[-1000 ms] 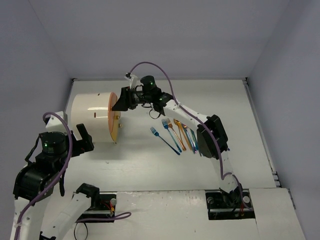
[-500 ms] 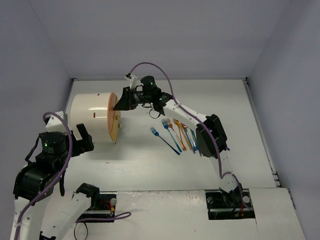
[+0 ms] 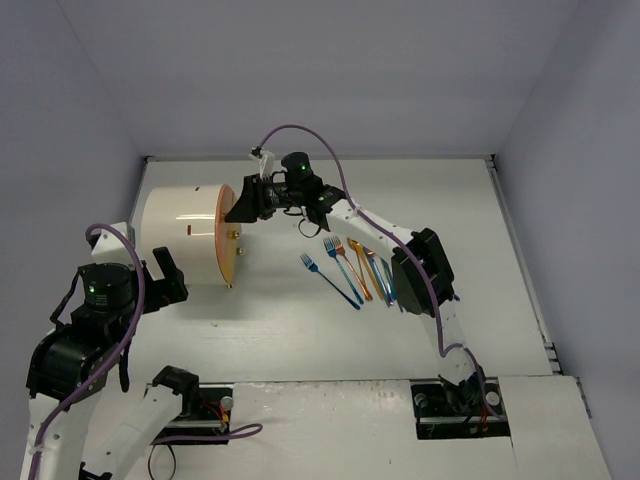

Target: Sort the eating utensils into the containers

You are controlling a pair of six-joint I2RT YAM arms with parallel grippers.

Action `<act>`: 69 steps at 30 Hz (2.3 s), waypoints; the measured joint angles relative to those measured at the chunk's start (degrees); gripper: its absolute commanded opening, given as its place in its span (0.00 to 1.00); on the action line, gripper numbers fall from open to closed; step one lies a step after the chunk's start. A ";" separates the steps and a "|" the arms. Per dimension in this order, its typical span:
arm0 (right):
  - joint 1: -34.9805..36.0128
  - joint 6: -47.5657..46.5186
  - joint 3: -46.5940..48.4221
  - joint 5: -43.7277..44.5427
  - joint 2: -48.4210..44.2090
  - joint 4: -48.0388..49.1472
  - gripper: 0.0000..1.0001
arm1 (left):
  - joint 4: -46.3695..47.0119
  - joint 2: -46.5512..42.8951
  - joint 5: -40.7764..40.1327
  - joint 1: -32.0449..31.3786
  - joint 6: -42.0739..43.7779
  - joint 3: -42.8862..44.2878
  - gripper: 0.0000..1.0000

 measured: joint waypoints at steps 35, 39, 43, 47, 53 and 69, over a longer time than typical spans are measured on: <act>-4.77 -2.17 -12.47 -3.23 -7.26 4.38 0.00 | 0.02 1.26 0.11 0.00 0.29 0.00 0.93; -6.02 -2.42 -14.64 -3.42 -8.88 4.29 0.00 | 0.02 1.81 0.02 0.00 0.40 0.00 0.93; -7.24 -2.82 -16.89 -3.38 -10.44 4.28 0.00 | 0.02 2.40 -0.02 0.00 0.44 0.03 0.93; -9.08 -3.50 -19.37 -3.24 -11.85 3.50 0.00 | 0.04 2.76 -0.02 0.00 0.55 0.25 0.93; -10.77 -3.72 -20.58 -2.90 -12.04 2.66 0.37 | 0.27 3.03 0.49 0.00 0.88 0.69 0.93; -7.67 -5.39 -26.66 17.09 -27.17 0.32 0.89 | 11.55 25.89 -2.82 -0.40 2.10 11.33 0.93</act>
